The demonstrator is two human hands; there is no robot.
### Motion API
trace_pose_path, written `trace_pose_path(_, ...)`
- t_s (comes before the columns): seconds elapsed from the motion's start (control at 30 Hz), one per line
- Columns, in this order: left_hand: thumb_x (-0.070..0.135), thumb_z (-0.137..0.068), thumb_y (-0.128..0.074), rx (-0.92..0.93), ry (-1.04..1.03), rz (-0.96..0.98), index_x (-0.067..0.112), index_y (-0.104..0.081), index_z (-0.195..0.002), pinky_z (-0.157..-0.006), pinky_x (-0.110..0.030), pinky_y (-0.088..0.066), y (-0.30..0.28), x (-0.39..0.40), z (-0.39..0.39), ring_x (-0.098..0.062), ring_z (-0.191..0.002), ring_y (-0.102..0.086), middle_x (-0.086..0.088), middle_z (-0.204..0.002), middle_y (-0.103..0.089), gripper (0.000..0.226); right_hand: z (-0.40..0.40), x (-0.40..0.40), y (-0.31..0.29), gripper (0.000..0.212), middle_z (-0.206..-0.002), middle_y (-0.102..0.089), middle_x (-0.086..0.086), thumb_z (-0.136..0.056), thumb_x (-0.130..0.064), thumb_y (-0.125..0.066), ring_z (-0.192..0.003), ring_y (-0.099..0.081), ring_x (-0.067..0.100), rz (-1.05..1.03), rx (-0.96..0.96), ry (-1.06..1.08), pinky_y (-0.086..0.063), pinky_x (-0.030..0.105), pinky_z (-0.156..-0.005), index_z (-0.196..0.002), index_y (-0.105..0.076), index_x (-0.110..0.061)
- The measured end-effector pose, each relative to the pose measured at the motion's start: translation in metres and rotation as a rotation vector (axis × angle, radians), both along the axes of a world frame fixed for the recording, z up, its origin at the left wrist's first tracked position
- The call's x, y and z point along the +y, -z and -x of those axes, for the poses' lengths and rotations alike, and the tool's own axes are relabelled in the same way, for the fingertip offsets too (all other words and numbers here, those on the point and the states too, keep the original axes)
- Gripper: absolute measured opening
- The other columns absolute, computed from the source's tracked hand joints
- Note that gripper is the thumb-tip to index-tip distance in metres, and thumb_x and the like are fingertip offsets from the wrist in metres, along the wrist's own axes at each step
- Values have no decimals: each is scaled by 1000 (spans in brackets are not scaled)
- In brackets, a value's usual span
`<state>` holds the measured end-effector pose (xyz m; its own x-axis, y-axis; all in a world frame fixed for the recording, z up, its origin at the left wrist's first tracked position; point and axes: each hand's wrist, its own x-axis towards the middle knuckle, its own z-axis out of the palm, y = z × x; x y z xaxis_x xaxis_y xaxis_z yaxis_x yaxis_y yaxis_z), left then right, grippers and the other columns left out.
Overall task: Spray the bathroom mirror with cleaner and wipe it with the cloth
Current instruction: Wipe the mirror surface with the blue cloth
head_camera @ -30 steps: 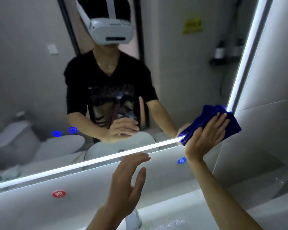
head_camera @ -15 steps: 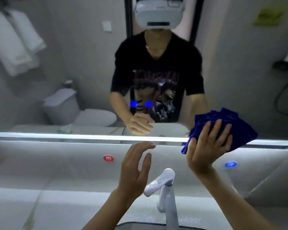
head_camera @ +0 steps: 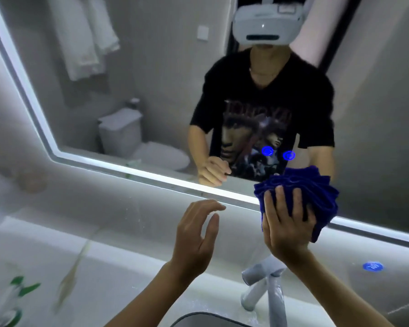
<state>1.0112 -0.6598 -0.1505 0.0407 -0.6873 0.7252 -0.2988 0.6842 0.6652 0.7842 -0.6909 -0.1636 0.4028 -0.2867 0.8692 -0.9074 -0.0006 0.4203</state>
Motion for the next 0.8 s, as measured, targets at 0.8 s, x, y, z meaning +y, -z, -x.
trace_pose_path(0.8,32,-97,-46,123,-478,4,28,-62,-110,-90,-15,-50,-21,5,-234,-4,-101,-62,12,-107,-66,21,-374,-107,-66,62,-164,-9,15,-99,-21,-27,-151,-5,34,-231,737,-207,5,49,-121,-156,-9,-4)
